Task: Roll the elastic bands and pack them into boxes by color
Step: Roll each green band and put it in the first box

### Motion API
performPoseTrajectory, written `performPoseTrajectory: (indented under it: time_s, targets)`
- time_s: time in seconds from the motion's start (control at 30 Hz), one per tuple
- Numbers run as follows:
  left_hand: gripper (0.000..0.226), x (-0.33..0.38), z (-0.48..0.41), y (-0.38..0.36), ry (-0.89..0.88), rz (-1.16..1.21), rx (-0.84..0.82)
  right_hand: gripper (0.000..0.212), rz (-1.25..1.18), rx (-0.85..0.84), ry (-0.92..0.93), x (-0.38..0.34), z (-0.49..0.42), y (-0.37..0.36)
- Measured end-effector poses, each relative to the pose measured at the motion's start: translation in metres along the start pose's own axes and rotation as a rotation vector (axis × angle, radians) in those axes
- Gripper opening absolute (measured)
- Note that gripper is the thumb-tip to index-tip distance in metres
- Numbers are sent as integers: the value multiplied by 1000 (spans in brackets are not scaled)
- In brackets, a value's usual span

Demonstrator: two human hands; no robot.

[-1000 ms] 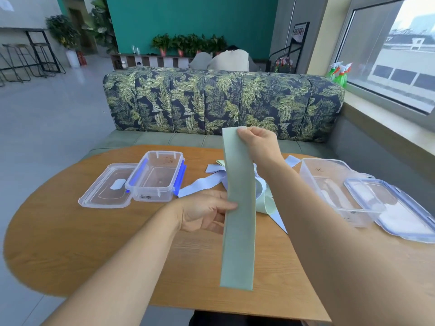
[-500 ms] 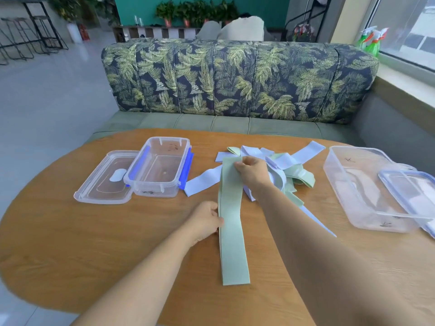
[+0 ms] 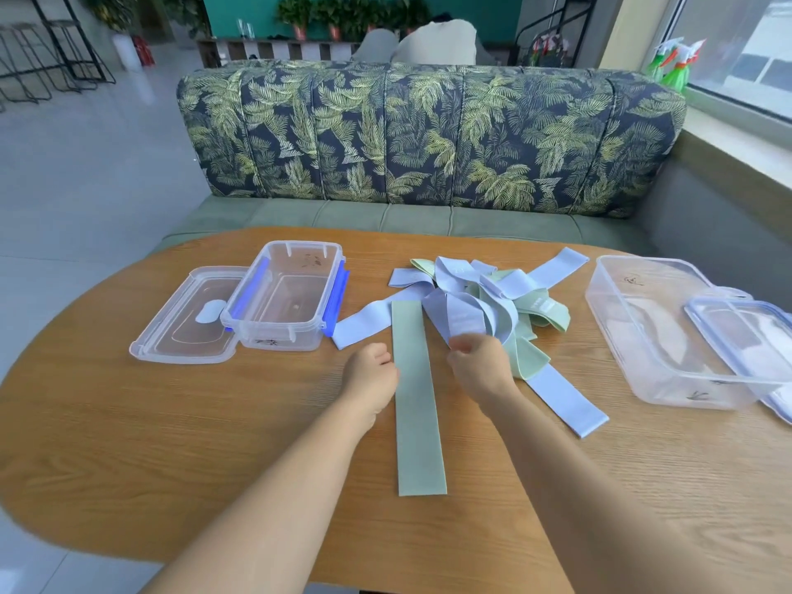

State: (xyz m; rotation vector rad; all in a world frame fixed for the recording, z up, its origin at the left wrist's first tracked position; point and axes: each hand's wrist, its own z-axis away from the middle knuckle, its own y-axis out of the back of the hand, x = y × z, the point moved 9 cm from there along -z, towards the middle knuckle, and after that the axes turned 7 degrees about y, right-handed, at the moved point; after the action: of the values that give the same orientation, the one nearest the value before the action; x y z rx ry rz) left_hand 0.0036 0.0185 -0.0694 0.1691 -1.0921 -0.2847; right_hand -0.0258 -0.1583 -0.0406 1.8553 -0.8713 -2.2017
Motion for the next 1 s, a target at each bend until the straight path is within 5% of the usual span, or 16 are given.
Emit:
performPoseTrajectory:
  time_s: [0.1,0.23,0.37,0.77,1.0]
  targets:
    - [23,-1,1,-11,52,48,-28,14,10,-15,-70,16,13,-5]
    - [20,-1,-3,-11,72,103,-12,29,-91,-30,-79,25,14,-18]
    - [43,-2,0,-9,91,123,-38,41,-150,-27,-93,25,12,-25]
    - [39,-19,35,14,43,138,-20,20,-255,24,-202,37,48,0]
    - [41,-48,86,7,-65,65,-16,26,-233,28,-156,41,92,-3]
